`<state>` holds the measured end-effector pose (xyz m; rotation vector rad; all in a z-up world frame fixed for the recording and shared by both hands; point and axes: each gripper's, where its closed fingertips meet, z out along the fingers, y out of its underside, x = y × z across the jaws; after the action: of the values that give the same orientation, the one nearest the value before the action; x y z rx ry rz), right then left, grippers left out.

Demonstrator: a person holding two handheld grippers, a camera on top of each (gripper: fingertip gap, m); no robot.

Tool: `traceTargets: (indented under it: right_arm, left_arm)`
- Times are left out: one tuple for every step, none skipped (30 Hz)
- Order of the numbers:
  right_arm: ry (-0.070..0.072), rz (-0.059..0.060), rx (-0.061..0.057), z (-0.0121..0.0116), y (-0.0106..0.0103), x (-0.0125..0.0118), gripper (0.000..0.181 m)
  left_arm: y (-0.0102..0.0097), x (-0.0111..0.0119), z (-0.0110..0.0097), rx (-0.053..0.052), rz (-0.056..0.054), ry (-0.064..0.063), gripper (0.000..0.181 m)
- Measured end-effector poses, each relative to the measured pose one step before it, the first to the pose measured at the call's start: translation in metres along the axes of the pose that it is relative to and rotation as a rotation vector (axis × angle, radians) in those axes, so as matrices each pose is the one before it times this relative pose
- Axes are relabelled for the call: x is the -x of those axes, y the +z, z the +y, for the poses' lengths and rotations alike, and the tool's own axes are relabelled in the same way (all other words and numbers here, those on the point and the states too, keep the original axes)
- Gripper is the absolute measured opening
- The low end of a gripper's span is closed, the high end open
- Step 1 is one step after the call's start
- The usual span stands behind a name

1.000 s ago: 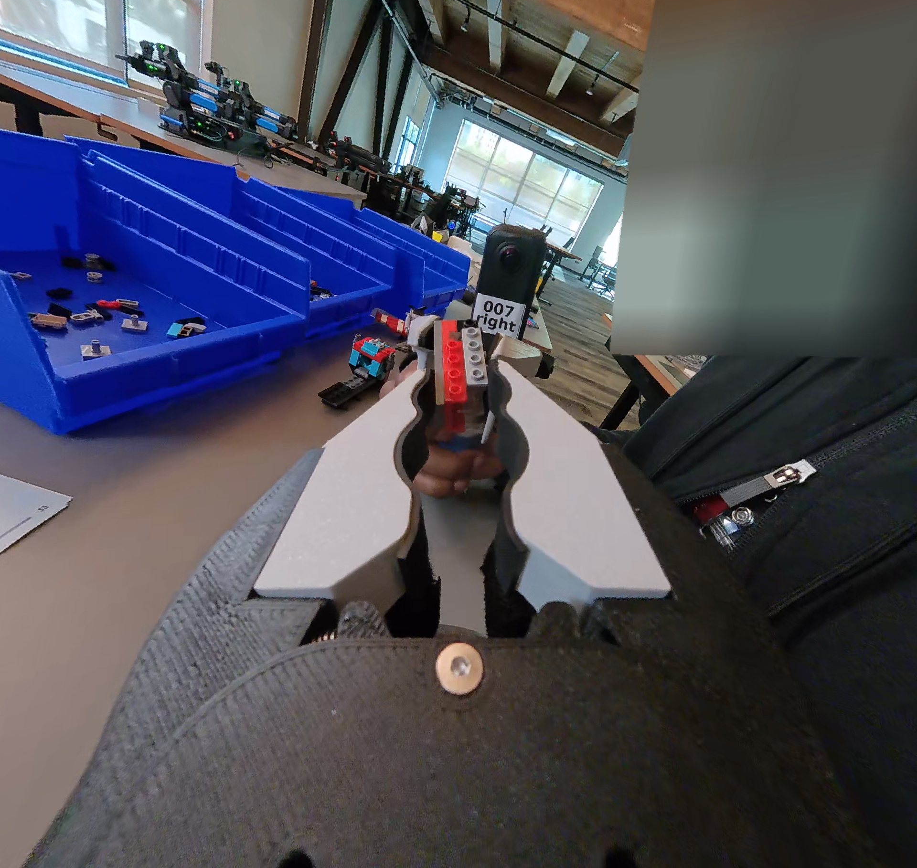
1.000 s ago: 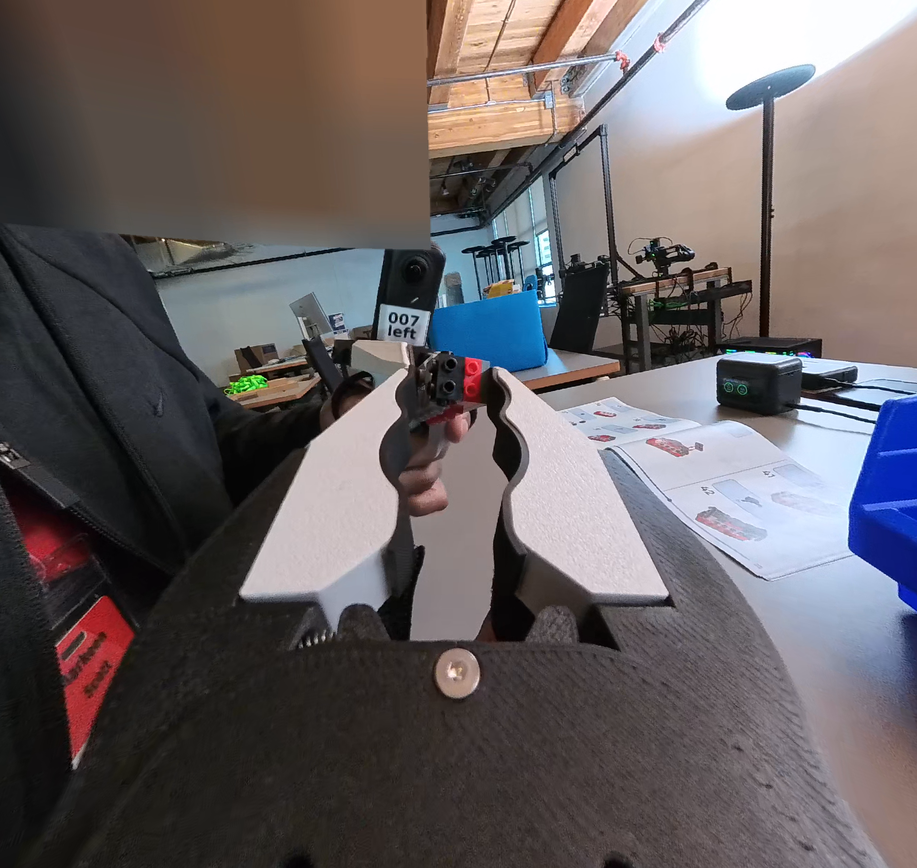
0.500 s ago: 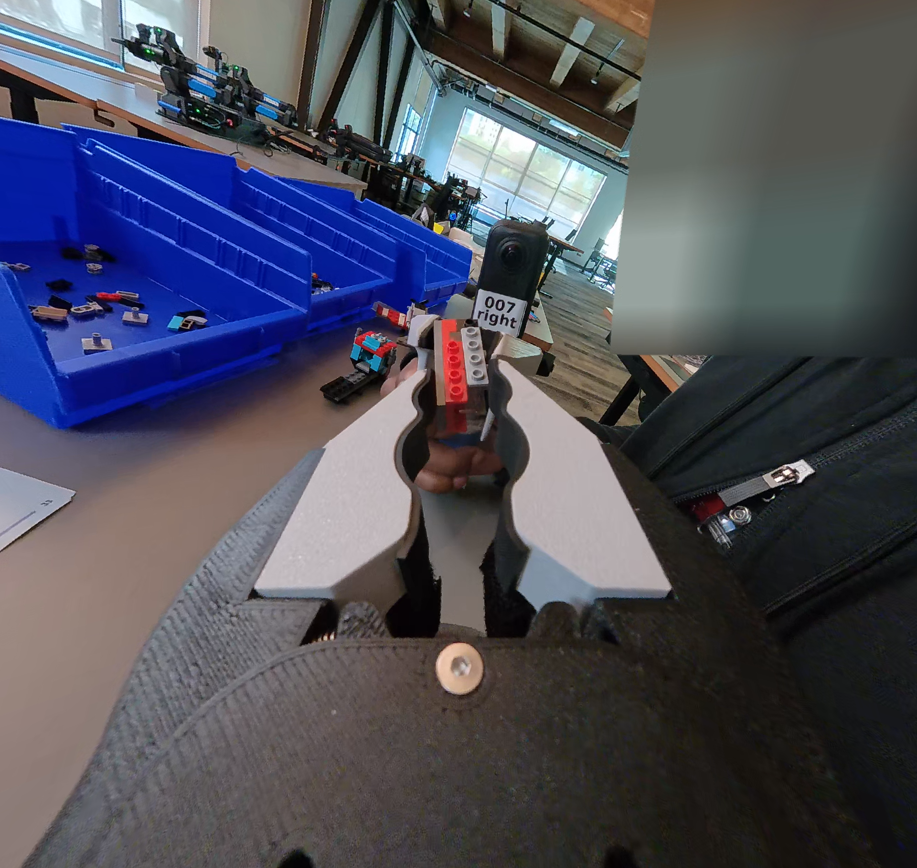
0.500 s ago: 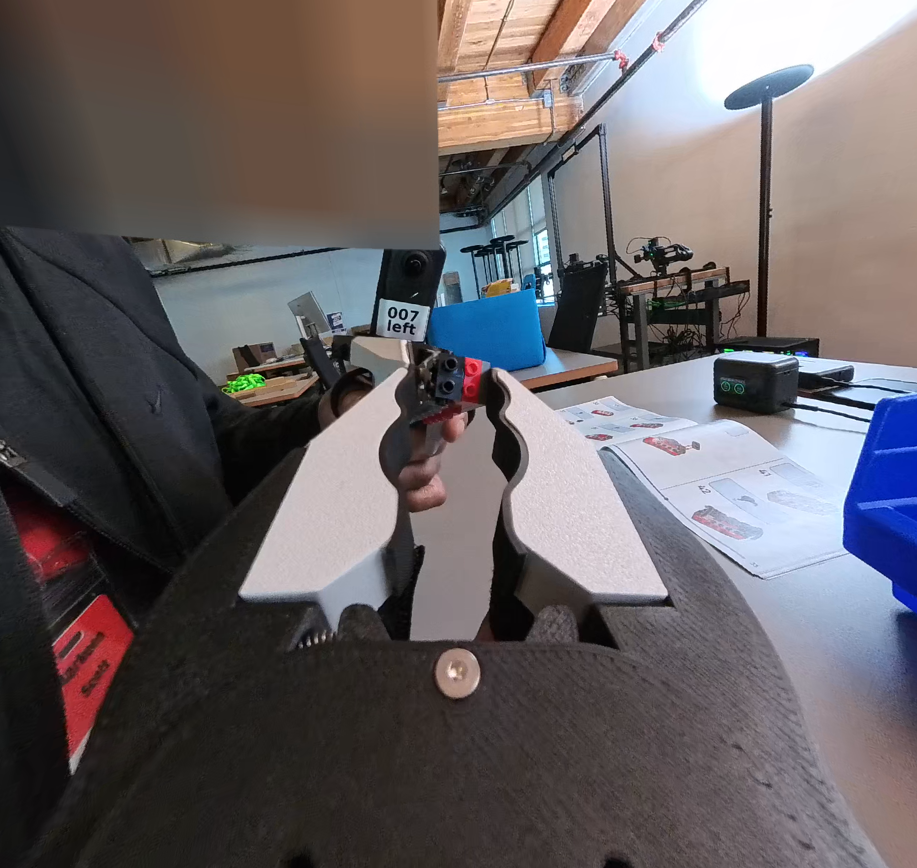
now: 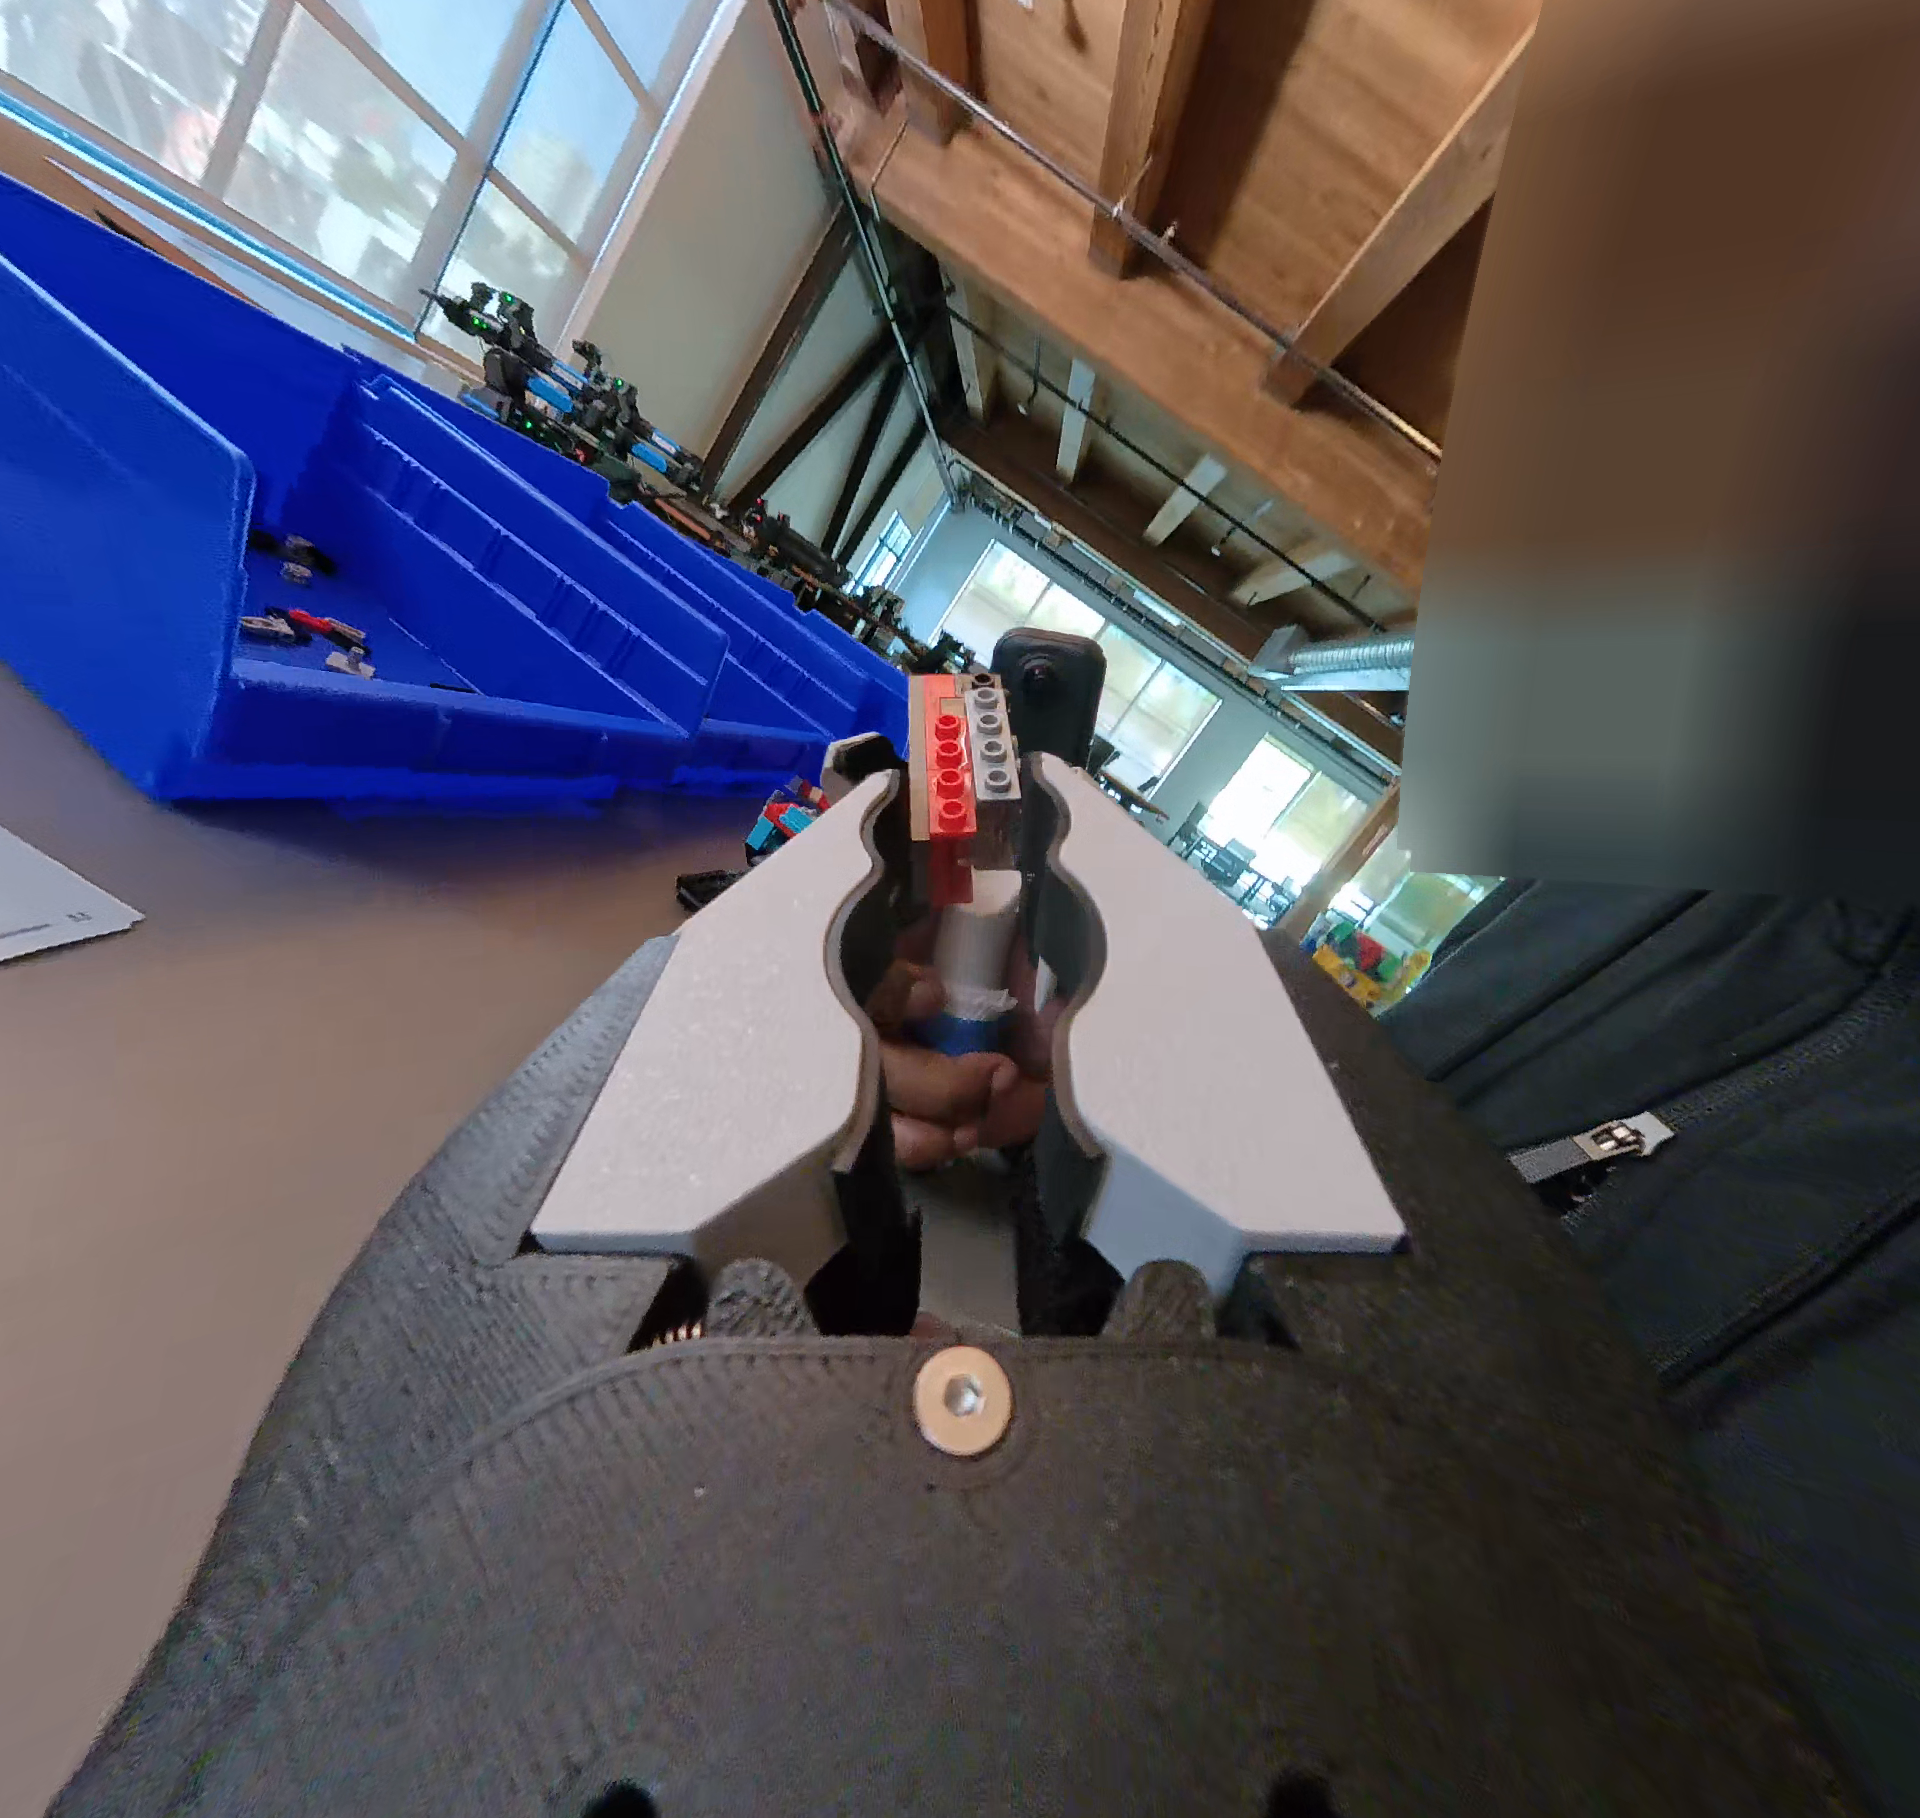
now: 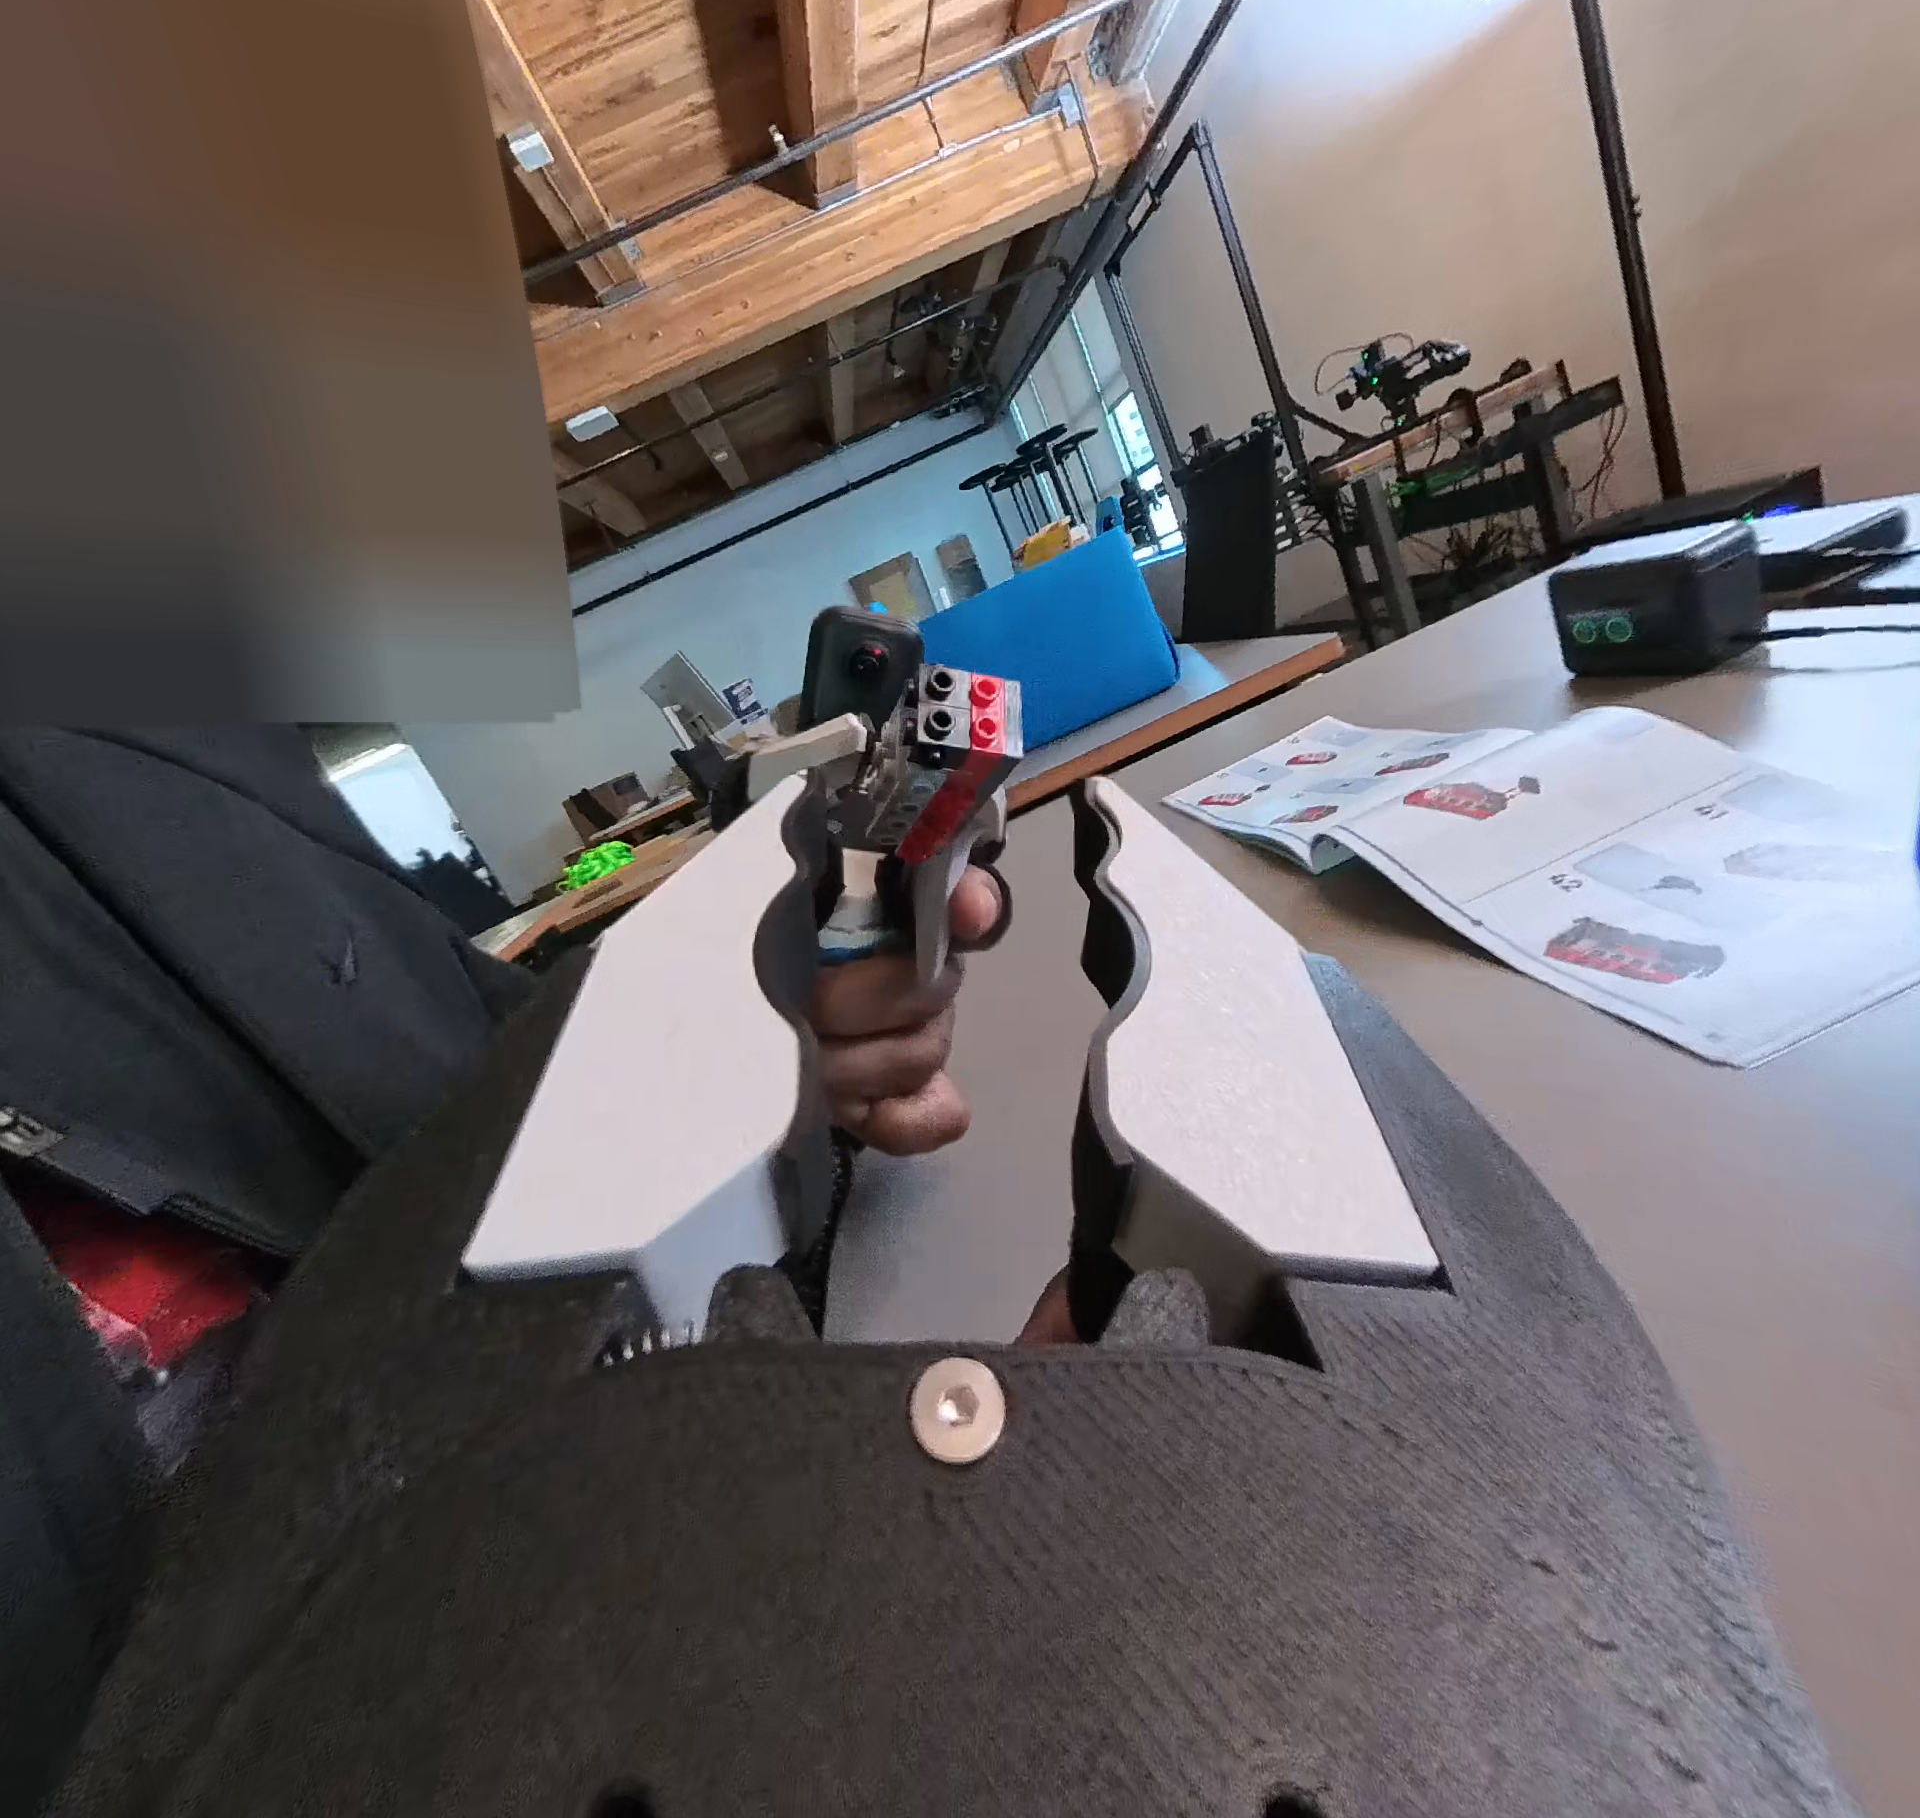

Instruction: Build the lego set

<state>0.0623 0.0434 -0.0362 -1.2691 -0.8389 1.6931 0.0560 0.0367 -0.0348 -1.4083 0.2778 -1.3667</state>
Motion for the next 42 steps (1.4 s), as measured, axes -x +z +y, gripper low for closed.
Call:
traceTargets:
  right_arm:
    - [0.0083, -0.0019, 0.0087, 0.00261, 0.00286, 0.00064, 0.047]
    - [0.0036, -0.0056, 0.0094, 0.00261, 0.00279, 0.00117, 0.047]
    - [-0.0017, -0.0063, 0.0061, 0.002, 0.00233, 0.00152, 0.046]
    - [-0.0043, -0.0038, 0.0032, 0.00122, 0.00192, 0.00107, 0.045]
    - [-0.0038, -0.0008, 0.003, 0.00078, 0.00145, 0.00035, 0.044]
    - [-0.0008, -0.0016, 0.0022, 0.00065, 0.00112, 0.00014, 0.043]
    - [0.0023, -0.0051, 0.0007, 0.0004, 0.00063, 0.00037, 0.041]
    - [0.0036, -0.0086, -0.0017, -0.00004, 0.00027, 0.0008, 0.039]
    - [0.0019, -0.0054, -0.0033, -0.0003, 0.00004, 0.0006, 0.037]
    - [-0.0013, -0.0039, -0.004, -0.00036, -0.00005, 0.00061, 0.034]
    - [0.0003, -0.0015, 0.0004, 0.00025, 0.00002, 0.00014, 0.033]
    - [0.0037, -0.0025, 0.0011, 0.00033, 0.00019, 0.00006, 0.032]
    - [0.0052, -0.0048, -0.0003, 0.00026, 0.00023, 0.00031, 0.031]
    - [0.0045, -0.0041, -0.0004, 0.00028, 0.00025, 0.00026, 0.03]
    - [0.0017, -0.0036, 0.0001, 0.00018, 0.0003, 0.00028, 0.029]
    - [0.0003, -0.0041, 0.0003, 0.00016, 0.00033, 0.00038, 0.028]
    - [-0.0003, -0.0037, 0.0008, 0.0003, 0.00039, 0.00035, 0.025]
    - [0.0001, -0.0024, 0.0016, 0.00039, 0.00065, 0.00017, 0.025]
    - [0.0014, -0.0021, 0.0015, 0.00041, 0.00062, 0.00009, 0.025]
    - [0.0013, -0.0006, 0.0013, 0.00044, 0.00074, -0.00006, 0.025]
    - [-0.0004, -0.0008, 0.0016, 0.00049, 0.00077, 0.00007, 0.025]
    - [-0.0003, 0.0006, 0.0021, 0.00055, 0.00092, -0.00025, 0.025]
    - [0.0007, 0.0, 0.0018, 0.00042, 0.00092, -0.00027, 0.025]
    - [0.0021, 0.0005, 0.0017, 0.00048, 0.00108, -0.00042, 0.025]
    - [0.0027, 0.0011, 0.0021, 0.00056, 0.00115, -0.00047, 0.025]
    - [0.0012, 0.0029, 0.004, 0.00053, 0.00118, -0.00081, 0.025]
    - [-0.0007, 0.0093, 0.0073, 0.0007, 0.0012, -0.00185, 0.026]
    - [-0.0002, 0.0147, 0.0102, 0.00094, 0.00132, -0.00306, 0.027]
    - [-0.0036, 0.0097, 0.0129, 0.00089, 0.00094, -0.00236, 0.029]
    - [-0.0097, -0.0017, 0.0098, -0.00021, 0.00055, -0.00058, 0.033]
    - [-0.0099, -0.0038, 0.0021, -0.00209, -0.00012, -0.00024, 0.036]
    - [-0.0135, 0.0003, 0.0034, -0.00248, -0.00029, -0.00081, 0.039]
    - [-0.0213, 0.0017, 0.0125, -0.00155, -0.00012, -0.00122, 0.042]
    - [-0.0287, 0.0044, 0.0198, -0.00069, 0.00025, -0.00163, 0.045]
    - [-0.0324, 0.0068, 0.0258, 0.00004, 0.00057, -0.00219, 0.047]
    - [-0.0331, 0.0053, 0.0294, 0.00059, 0.0012, -0.0022, 0.048]
    - [-0.0336, 0.0001, 0.0309, 0.00065, 0.00171, -0.0016, 0.049]
    - [-0.0345, -0.0027, 0.0346, 0.00064, 0.00231, -0.00165, 0.049]
    - [-0.0339, -0.0046, 0.0394, 0.00071, 0.00299, -0.00178, 0.05]
    - [-0.0321, -0.0098, 0.0383, 0.00017, 0.00332, -0.00157, 0.051]
    - [-0.0319, -0.0128, 0.0319, -0.00081, 0.00369, -0.00138, 0.052]
    - [-0.034, -0.015, 0.0265, -0.00112, 0.00406, -0.00145, 0.052]
  left_arm:
    - [-0.00032, -0.00063, 0.00072, -0.0095, 0.0024, 0.0001, 0.022]
    - [-0.00024, -0.00017, 0.00075, -0.0067, 0.0, 0.0032, 0.022]
    - [-0.0003, -0.00008, 0.00107, -0.0009, -0.001, 0.0057, 0.022]
    - [-0.00019, 0.00013, 0.00155, 0.0051, -0.0025, 0.0075, 0.022]
    - [-0.0001, -0.00003, 0.00172, 0.0084, -0.0003, 0.0091, 0.022]
    - [-0.00009, -0.00025, 0.00173, 0.0094, 0.0009, 0.0083, 0.022]
    - [-0.00024, -0.00055, 0.00095, 0.0048, 0.0032, 0.0068, 0.022]
    - [-0.00058, -0.00036, -0.00062, -0.0039, 0.003, 0.0026, 0.022]
    - [-0.00063, 0.00014, -0.00024, -0.0011, 0.0027, -0.0004, 0.022]
    - [-0.00055, 0.00021, -0.00007, 0.0003, 0.0028, -0.0009, 0.022]
    - [-0.0007, -0.00001, -0.00011, -0.0002, 0.0038, -0.0002, 0.021]
    - [-0.00052, -0.00002, 0.00006, 0.0004, 0.0025, 0.0002, 0.021]
    - [-0.00055, -0.00021, -0.00001, -0.0006, 0.003, 0.0009, 0.021]
    - [-0.0004, -0.00017, -0.00004, -0.0009, 0.0023, -0.0007, 0.021]
    - [-0.00059, -0.00012, -0.00026, -0.0016, 0.0038, -0.0036, 0.021]
    - [-0.00069, -0.0005, -0.00027, -0.0018, 0.006, -0.0058, 0.022]
    - [-0.00067, -0.00082, -0.00043, -0.002, 0.0071, -0.0054, 0.022]
    - [-0.0007, 0.00002, -0.00014, 0.0006, 0.0003, -0.0015, 0.021]
    - [-0.00076, 0.00013, -0.00016, 0.0005, -0.0009, 0.0005, 0.022]
    - [-0.00079, 0.00008, -0.00025, 0.0004, -0.0008, -0.0015, 0.022]
    - [-0.00093, 0.00014, -0.00027, -0.0004, 0.0, -0.0032, 0.021]
    - [-0.00095, 0.00042, -0.00032, -0.0019, -0.0006, -0.0042, 0.021]
    - [-0.00105, 0.00043, -0.00029, -0.0024, -0.0006, -0.006, 0.021]
    - [-0.00113, 0.00059, -0.00053, -0.0026, -0.0013, -0.0064, 0.021]
    - [-0.00117, 0.00062, -0.00044, -0.0025, -0.0024, -0.0035, 0.021]
    - [-0.00121, 0.00105, -0.00062, -0.0022, -0.0051, -0.0017, 0.021]
    - [-0.00122, 0.0019, -0.00064, -0.0032, -0.0119, -0.0029, 0.021]
    - [-0.00136, 0.00286, -0.00087, -0.0046, -0.0159, -0.0067, 0.022]
    - [-0.00198, 0.00269, -0.00183, -0.01, -0.0122, -0.011, 0.022]
    - [-0.00324, 0.0031, -0.00409, -0.0222, -0.0117, -0.0169, 0.022]
    - [-0.00427, 0.00407, -0.00509, -0.0231, -0.0141, -0.0232, 0.022]
    - [-0.00473, 0.00363, -0.00444, -0.0139, -0.0082, -0.0279, 0.021]
    - [-0.00505, 0.00362, -0.00406, -0.0083, -0.0092, -0.028, 0.021]
    - [-0.00526, 0.00325, -0.00413, -0.008, -0.0103, -0.0219, 0.022]
    - [-0.00525, 0.00313, -0.00374, -0.0033, -0.0115, -0.0212, 0.022]
    - [-0.00523, 0.00341, -0.00297, 0.0029, -0.0124, -0.0236, 0.022]
    - [-0.00506, 0.00364, -0.00192, 0.0105, -0.0129, -0.0277, 0.022]
    - [-0.00498, 0.00365, -0.00111, 0.0177, -0.0105, -0.0306, 0.022]
    - [-0.00488, 0.00372, -0.00055, 0.0211, -0.0096, -0.0304, 0.022]
    - [-0.00486, 0.00388, -0.00032, 0.0228, -0.0104, -0.0267, 0.022]
    - [-0.00485, 0.00365, -0.00028, 0.0229, -0.0082, -0.0176, 0.022]
    - [-0.00457, 0.00383, -0.00028, 0.0231, -0.0092, -0.0129, 0.023]
